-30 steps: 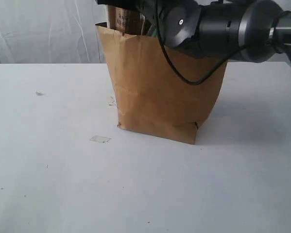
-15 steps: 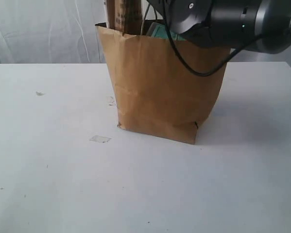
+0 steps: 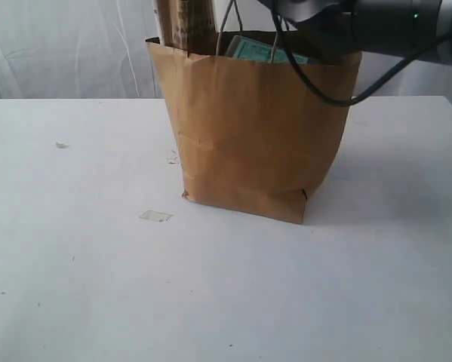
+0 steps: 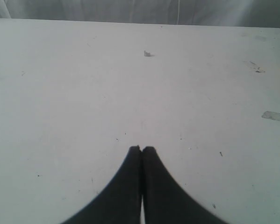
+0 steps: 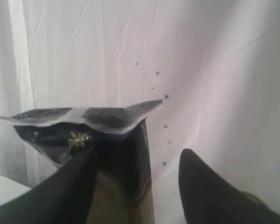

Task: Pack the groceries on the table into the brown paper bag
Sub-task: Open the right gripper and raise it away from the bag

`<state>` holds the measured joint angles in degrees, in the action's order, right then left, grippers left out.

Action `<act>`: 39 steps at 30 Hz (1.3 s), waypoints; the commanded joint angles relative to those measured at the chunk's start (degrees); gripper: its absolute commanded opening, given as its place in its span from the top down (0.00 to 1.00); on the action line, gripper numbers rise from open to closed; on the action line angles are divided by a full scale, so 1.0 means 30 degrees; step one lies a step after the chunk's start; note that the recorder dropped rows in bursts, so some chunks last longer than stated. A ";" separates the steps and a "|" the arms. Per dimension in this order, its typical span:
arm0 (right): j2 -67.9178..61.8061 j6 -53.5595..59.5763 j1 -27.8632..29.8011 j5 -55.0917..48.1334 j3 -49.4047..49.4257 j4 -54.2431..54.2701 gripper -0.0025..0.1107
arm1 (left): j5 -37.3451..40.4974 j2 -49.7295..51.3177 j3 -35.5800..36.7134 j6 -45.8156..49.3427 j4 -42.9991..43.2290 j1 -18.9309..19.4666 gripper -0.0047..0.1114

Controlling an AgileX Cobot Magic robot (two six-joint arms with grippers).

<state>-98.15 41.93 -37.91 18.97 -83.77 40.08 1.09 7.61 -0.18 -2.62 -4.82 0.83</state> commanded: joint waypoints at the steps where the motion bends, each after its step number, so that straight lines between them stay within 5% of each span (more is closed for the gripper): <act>1: 0.0150 0.1377 0.0094 -0.0674 0.0252 0.0776 0.54 | -0.0062 -0.0078 0.0061 -0.0013 -0.0102 -0.0135 0.96; 17: 0.0480 0.2287 0.0094 -0.0043 0.0390 0.1394 0.54 | -0.0062 -0.0078 0.0061 -0.0013 -0.0102 -0.0135 0.96; 24: 0.2025 0.2287 0.0094 -0.3204 0.0390 0.1754 0.55 | -0.0062 -0.0078 0.0061 -0.0013 -0.0102 -0.0135 0.96; 36: 0.5096 0.3516 0.0502 -0.9913 0.0390 -0.1142 0.98 | -0.0062 -0.0078 0.0061 -0.0013 -0.0102 -0.0135 0.96; 39: 0.5843 0.2486 0.1339 -1.1753 0.0390 -0.1805 0.98 | -0.0062 -0.0078 0.0061 -0.0013 -0.0102 -0.0135 0.96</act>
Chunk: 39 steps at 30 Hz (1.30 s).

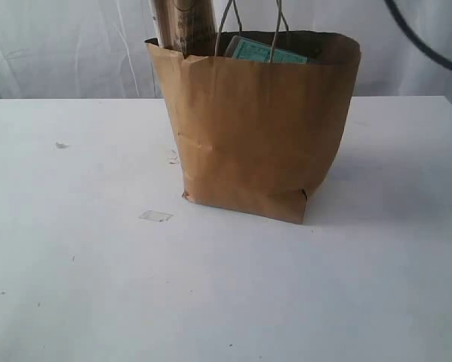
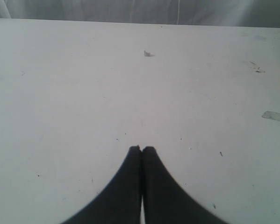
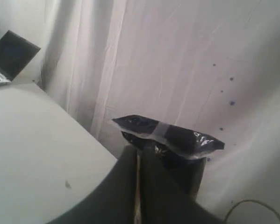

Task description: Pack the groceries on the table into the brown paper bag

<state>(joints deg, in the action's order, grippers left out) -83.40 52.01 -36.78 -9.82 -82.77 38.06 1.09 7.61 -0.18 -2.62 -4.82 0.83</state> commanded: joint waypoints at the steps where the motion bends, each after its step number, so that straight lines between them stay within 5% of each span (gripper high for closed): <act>1: 0.1118 -0.1423 0.1258 -0.2650 0.0055 -0.1522 0.98 | -0.0062 -0.0078 0.0061 -0.0013 -0.0102 -0.0135 0.96; 8: 0.2556 -0.9638 0.3812 -0.6934 0.0055 -1.1830 0.98 | -0.0062 -0.0078 0.0061 -0.0013 -0.0102 -0.0135 0.96; 15: 0.2829 -2.2104 0.6942 -1.6386 0.0550 -2.4230 0.98 | -0.0062 -0.0078 0.0061 -0.0013 -0.0102 -0.0135 0.96; 19: 0.3611 -2.2345 0.8279 -1.7465 0.3388 -2.4469 0.98 | -0.0062 -0.0078 0.0061 -0.0013 -0.0102 -0.0135 0.96; 28: 1.1905 -2.5090 0.8279 -0.8400 1.3180 -2.2958 0.98 | -0.0062 -0.0078 0.0061 -0.0013 -0.0102 -0.0135 0.96; 39: 1.9307 -2.6925 0.8279 -1.0111 1.4518 -2.2231 0.98 | -0.0062 -0.0078 0.0061 -0.0051 -0.0102 -0.0135 0.96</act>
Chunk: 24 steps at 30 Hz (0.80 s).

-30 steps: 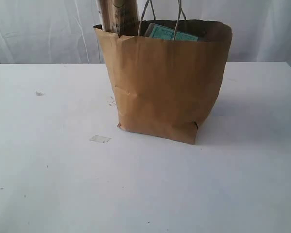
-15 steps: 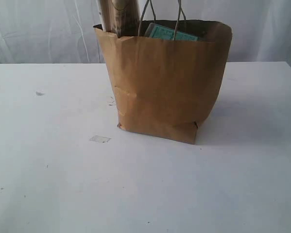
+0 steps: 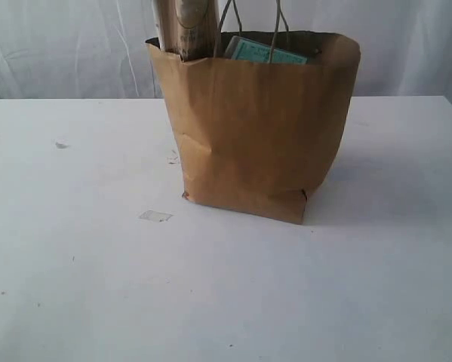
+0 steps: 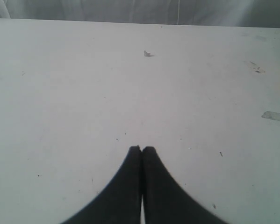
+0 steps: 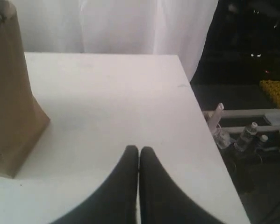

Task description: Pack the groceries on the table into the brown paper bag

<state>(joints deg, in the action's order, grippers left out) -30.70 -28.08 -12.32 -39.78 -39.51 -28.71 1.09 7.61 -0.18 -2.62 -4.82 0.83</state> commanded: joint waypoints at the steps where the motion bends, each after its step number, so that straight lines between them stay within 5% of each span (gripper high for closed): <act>1: 0.2200 -0.0228 0.0125 -0.0124 0.0099 0.0026 0.98 | -0.0062 -0.0078 0.0061 -0.0051 -0.0102 -0.0135 0.96; 11: 0.6618 0.0091 0.0651 -0.1945 0.0099 0.0645 0.98 | -0.0062 -0.0078 0.0061 -0.0051 -0.0102 -0.0135 0.96; 18: 0.8898 0.3607 0.4517 -0.3784 0.0099 0.2410 0.98 | -0.0062 -0.0078 0.0061 -0.0051 -0.0102 -0.0135 0.96; 22: 0.9541 0.3786 0.5459 -0.2263 0.0099 0.3195 0.98 | -0.0062 -0.0078 0.0061 -0.0051 -0.0102 -0.0135 0.96; 24: 0.9530 0.4498 0.5459 0.1404 0.0594 0.3612 0.98 | -0.0062 -0.0078 0.0061 -0.0051 -0.0102 -0.0135 0.96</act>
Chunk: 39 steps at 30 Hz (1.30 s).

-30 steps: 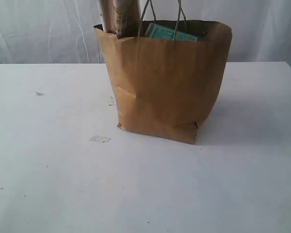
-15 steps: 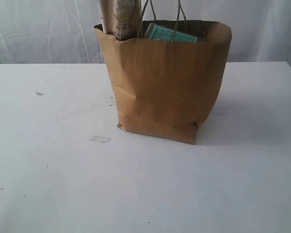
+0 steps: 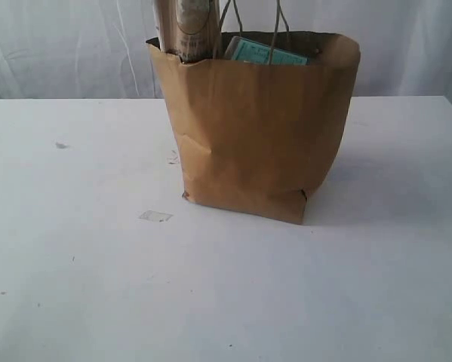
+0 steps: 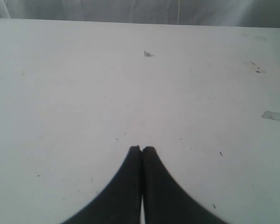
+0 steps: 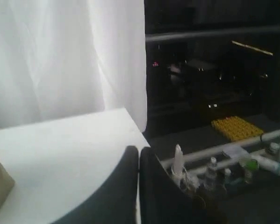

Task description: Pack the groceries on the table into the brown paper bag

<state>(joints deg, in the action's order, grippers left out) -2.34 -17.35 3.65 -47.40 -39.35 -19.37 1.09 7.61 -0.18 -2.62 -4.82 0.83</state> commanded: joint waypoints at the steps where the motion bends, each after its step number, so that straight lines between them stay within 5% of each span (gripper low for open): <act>1: 0.0031 0.2115 0.0138 0.8548 0.1619 0.0687 0.98 | -0.0062 -0.0078 0.0061 -0.0051 -0.0102 -0.0135 0.96; 5: 0.0031 0.2979 0.0138 1.8022 0.6035 0.1980 0.98 | -0.0062 -0.0078 0.0061 -0.0051 -0.0102 -0.0135 0.96; 6: 0.0142 0.3226 0.0138 1.8146 0.7083 0.2742 0.98 | -0.0062 -0.0078 0.0061 -0.0051 -0.0102 -0.0135 0.96; 10: 0.0779 0.2861 0.0138 1.6979 1.3116 0.4083 0.98 | -0.0062 -0.0078 0.0061 -0.0051 -0.0102 -0.0135 0.96; 11: 0.0779 0.2705 0.0138 1.3543 1.3116 0.4041 0.98 | -0.0062 -0.0078 0.0061 -0.0051 -0.0102 -0.0135 0.96; 15: 0.0779 0.2786 0.0101 0.9797 1.3116 0.3508 0.98 | -0.0062 -0.0078 0.0061 -0.0051 -0.0102 -0.0135 0.96; 39: 0.0779 0.3224 0.0101 0.9833 1.3116 0.3427 0.98 | 0.1123 -0.0766 0.0061 -0.0051 -0.0102 0.0300 0.96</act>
<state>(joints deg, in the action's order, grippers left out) -0.32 -8.39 3.72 -18.25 -0.09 -8.87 1.32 7.04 -0.18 -2.62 -4.82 0.83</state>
